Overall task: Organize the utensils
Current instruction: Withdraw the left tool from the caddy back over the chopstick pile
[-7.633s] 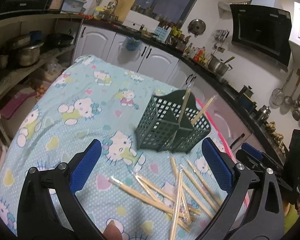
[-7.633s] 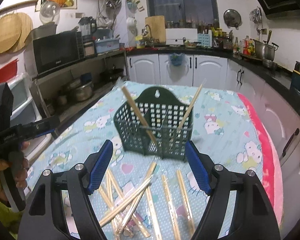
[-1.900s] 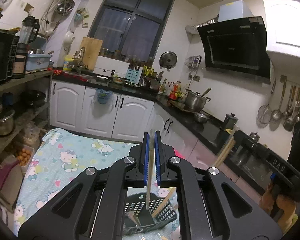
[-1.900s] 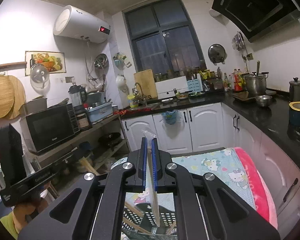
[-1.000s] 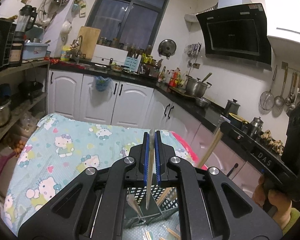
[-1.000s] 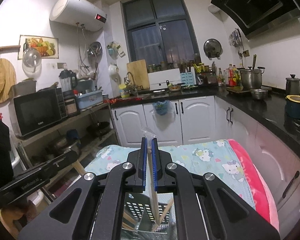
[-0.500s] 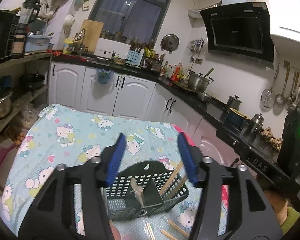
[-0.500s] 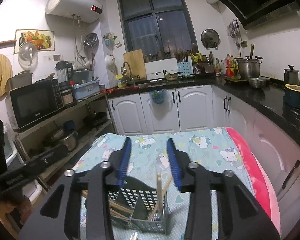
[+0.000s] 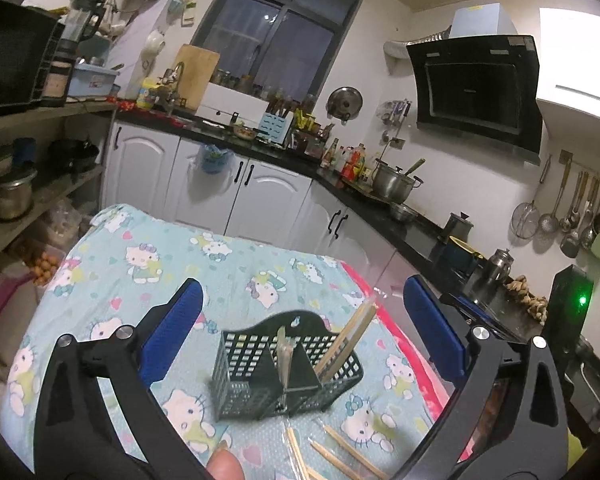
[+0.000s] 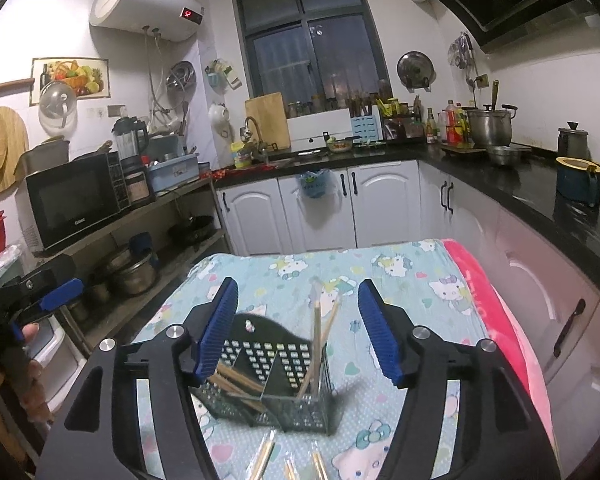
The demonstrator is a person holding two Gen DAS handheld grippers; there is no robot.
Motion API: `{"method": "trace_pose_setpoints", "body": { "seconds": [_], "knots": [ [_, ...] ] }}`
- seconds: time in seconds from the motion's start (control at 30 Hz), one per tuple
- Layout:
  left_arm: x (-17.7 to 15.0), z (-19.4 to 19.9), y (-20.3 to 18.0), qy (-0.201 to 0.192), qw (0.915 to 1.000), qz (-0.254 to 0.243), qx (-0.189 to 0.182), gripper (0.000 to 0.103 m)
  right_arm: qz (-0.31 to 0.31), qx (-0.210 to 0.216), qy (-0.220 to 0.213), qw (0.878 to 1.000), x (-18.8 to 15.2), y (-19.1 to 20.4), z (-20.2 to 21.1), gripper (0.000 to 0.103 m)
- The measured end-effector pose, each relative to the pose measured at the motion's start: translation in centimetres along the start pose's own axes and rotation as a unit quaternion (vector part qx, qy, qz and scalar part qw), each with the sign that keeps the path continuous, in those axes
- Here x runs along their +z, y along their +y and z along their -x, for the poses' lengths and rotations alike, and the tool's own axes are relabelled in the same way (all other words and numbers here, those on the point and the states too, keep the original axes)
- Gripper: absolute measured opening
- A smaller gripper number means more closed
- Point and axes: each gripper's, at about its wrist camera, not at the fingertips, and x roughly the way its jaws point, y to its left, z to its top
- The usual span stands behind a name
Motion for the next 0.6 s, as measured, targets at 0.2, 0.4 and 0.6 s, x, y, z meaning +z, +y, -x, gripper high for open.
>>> {"method": "trace_pose_setpoints", "body": {
  "seconds": [0.2,0.4,0.6],
  "knots": [
    [-1.4,1.0,0.4,0.010,0.9999,0.010,-0.003,0.092,0.010,0.003,0.003,1.000,-1.2,0.6,2.1,0.065],
    [-2.9,1.8,0.7,0.023,0.9996,0.016,-0.002,0.092,0.024,0.005,0.006,1.000,-2.3,1.5,4.0,0.066],
    [-4.3,2.5,1.1,0.036,0.9991,0.019,0.006,0.092,0.029,0.008,0.015,0.999,-3.1,1.9,5.1,0.067]
  ]
}}
